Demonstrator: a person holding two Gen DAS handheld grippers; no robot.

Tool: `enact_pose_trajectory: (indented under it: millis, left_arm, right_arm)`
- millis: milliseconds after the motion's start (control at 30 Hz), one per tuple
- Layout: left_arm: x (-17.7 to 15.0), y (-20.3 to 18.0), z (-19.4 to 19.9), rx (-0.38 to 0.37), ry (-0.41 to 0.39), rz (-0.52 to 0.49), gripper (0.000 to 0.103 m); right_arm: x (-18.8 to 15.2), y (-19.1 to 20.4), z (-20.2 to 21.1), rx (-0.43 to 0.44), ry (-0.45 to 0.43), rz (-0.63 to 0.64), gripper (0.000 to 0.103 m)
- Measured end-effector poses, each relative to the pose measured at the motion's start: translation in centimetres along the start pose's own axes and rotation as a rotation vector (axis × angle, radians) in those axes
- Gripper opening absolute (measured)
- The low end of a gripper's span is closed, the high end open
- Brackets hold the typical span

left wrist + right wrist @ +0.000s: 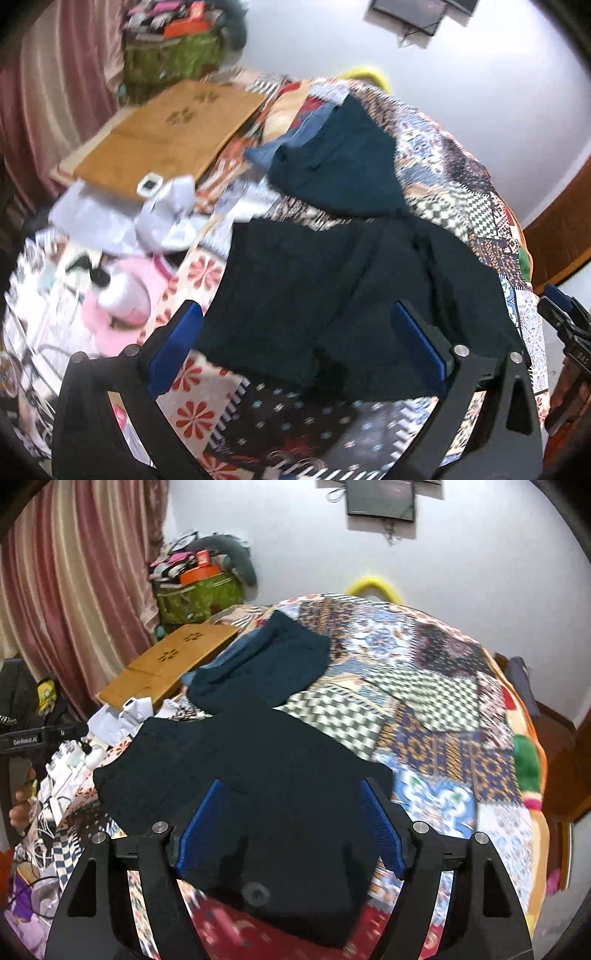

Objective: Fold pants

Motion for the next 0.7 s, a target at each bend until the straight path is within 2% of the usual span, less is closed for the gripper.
enact_pose_trajectory:
  millis: [233,333,433,700]
  left_arm:
    - [-3.7,3.4,-4.3,-0.125,0.206,0.159,0.103]
    - [-5.3,3.8,-5.9,-0.192,0.293,0.226,0.103]
    - [-6.5,3.7,-7.0,-0.259,0.358,0.27,0.103]
    - [-6.2,3.3,-9.2,-0.366,0.388,0.349,0.103]
  right_arm:
    - [-0.5,3.9,-5.2,0.012,0.108,0.104,0.073]
    - [-0.9,5.0,-6.9,-0.004,0.147,0.168,0.073]
    - [-1.6,5.2,-7.9,-0.002,0.196,0.181,0.072]
    - [-2.4,4.9,-8.5,0.048,0.231,0.13,0.072]
Point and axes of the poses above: each gripper's, at about its wrist camera, not at the fingertips, and z roughly against the way its jaws point, y to its left, x to its top, the point moved 6 cm from there along -z, roughly the way its jaws point, and after that the axes turned 6 degrees about x, right-handed, at the moved point
